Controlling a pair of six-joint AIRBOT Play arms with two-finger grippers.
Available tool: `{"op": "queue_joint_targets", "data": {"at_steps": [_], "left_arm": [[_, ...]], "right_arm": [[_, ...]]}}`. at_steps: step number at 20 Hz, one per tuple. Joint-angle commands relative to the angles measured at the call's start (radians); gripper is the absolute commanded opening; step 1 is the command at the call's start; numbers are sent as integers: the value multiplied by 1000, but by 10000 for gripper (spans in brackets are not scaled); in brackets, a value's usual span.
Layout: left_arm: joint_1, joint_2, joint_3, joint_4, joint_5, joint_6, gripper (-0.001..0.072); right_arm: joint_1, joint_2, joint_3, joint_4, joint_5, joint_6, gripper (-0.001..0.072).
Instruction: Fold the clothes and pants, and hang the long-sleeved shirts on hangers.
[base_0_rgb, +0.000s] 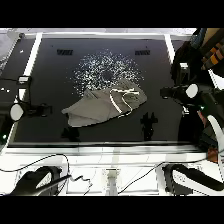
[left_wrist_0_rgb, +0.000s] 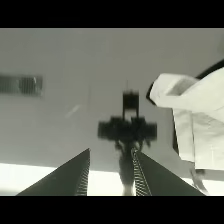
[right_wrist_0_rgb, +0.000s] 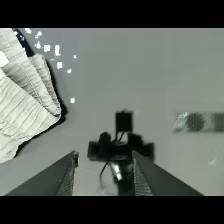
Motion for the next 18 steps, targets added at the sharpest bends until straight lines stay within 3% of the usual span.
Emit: {"op": "queue_joint_targets", "data": {"at_steps": [1,4,6,7,12,14,18], "left_arm": [[0,-76,-1,-11,0,-33,277],[0,-83,0,-10,16,-32,319],[0,-83,0,-11,39,-33,533],[0,-83,0,-10,51,-33,555],[0,-83,0,-10,76,-32,555],[0,-83,0,-10,85,-32,554],[0,-86,-1,-11,93,-33,554]], "right_arm": [[0,-138,4,121,-18,2,402],[0,-261,40,303,26,-75,406],[-1,-311,80,391,39,-111,472],[-7,-328,102,402,40,-110,472],[-94,-413,145,639,68,-122,472],[-119,-452,145,738,106,-183,495],[-101,-493,145,768,105,-200,497]]}}
